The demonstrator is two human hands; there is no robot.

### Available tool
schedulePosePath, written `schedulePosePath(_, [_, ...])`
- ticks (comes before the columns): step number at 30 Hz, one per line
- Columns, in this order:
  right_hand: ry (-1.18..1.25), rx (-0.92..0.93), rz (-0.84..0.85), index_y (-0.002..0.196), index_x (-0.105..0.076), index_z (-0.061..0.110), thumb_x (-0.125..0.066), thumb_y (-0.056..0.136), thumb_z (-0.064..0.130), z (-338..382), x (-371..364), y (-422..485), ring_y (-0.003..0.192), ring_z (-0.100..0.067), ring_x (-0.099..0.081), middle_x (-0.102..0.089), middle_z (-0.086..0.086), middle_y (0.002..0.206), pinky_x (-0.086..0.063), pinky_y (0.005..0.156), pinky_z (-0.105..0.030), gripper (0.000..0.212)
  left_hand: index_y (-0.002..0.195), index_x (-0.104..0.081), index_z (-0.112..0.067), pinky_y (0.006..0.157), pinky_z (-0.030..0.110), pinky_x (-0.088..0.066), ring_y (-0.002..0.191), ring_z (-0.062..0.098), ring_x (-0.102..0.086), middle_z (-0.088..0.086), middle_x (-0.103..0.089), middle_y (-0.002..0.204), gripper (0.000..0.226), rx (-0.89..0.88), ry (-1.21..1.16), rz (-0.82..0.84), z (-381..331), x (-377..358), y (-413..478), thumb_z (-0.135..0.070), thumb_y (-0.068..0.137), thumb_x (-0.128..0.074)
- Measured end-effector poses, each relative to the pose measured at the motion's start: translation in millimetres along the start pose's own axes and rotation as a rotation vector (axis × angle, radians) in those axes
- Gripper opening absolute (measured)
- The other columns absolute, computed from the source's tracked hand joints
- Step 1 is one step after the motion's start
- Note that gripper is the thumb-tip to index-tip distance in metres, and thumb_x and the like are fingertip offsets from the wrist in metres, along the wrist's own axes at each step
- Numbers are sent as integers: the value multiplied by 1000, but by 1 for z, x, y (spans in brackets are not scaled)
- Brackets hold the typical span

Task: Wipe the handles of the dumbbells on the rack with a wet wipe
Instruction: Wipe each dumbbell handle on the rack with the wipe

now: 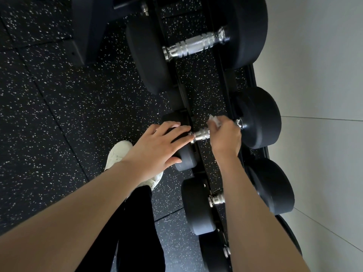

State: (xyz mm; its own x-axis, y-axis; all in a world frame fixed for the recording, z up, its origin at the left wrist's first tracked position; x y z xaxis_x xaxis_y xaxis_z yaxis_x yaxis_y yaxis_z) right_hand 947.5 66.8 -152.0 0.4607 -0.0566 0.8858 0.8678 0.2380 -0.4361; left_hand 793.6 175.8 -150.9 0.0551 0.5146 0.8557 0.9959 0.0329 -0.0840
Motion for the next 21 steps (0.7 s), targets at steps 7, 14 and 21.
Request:
schedulePosePath(7, [4, -63, -143, 104, -63, 9, -51, 95, 32, -12, 21, 7, 79, -29, -65, -68, -13, 87, -42, 57, -29, 28, 132, -49, -21, 88, 44, -45, 123, 27, -44, 1, -48, 139, 68, -1, -8, -15, 1, -2, -2, -41, 72, -75])
schedulePosePath(14, [35, -100, -289, 111, -60, 13, -48, 96, 35, -15, 16, -5, 78, -31, -65, -68, -13, 87, -37, 57, -28, 29, 131, -52, -20, 86, 44, -46, 122, 28, -46, 2, -49, 138, 67, -5, -2, -24, 0, -2, -1, -41, 72, -74])
schedulePosePath(21, [143, -19, -377, 107, -64, 12, -54, 94, 29, -19, 11, -14, 78, -27, -65, -68, -10, 94, -40, 59, -25, 24, 132, -52, -20, 85, 42, -46, 121, 27, -45, 1, -49, 138, 67, -11, 19, -10, -1, 0, -1, -41, 72, -73])
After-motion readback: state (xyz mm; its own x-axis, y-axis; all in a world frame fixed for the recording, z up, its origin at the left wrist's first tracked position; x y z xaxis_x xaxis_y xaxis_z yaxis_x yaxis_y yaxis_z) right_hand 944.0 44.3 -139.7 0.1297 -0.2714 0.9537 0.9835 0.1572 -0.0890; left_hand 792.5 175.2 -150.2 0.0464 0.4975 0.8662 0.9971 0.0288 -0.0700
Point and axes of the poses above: each hand's wrist, its own y-axis towards the middle knuckle, its own x-axis out of the back of the hand, z = x × y, the point moved 3 cm from there along y, towards the middle knuckle
